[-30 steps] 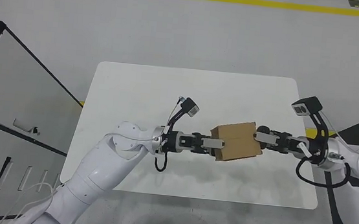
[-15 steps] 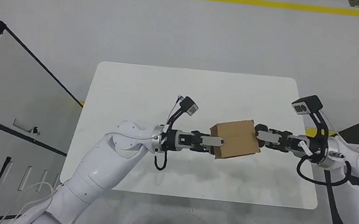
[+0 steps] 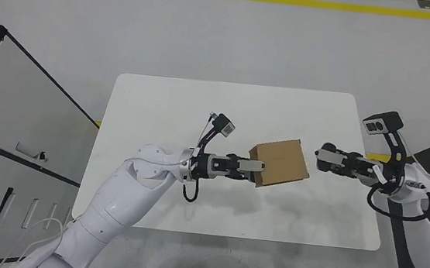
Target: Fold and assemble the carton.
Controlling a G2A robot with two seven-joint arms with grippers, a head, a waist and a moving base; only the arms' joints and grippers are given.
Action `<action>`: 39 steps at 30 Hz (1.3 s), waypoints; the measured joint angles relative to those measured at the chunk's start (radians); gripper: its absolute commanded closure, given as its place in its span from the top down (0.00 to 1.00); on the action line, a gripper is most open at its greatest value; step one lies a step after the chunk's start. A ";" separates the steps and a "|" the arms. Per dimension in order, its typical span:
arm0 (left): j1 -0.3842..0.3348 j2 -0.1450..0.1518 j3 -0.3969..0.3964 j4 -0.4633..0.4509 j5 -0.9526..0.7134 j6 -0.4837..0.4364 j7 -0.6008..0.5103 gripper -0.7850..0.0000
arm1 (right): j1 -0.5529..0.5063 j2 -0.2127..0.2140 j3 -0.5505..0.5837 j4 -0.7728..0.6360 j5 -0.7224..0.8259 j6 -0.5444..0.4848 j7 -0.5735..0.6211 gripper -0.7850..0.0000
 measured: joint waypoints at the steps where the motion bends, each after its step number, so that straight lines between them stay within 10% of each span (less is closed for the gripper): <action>1: -0.001 0.000 0.001 0.000 -0.001 0.000 -0.001 0.00 | -0.002 0.000 -0.001 0.000 -0.001 0.002 -0.001 0.00; 39: -0.009 -0.003 0.017 0.004 0.006 0.005 -0.004 0.00 | 0.030 -0.005 -0.089 -0.020 -0.033 0.030 0.021 0.00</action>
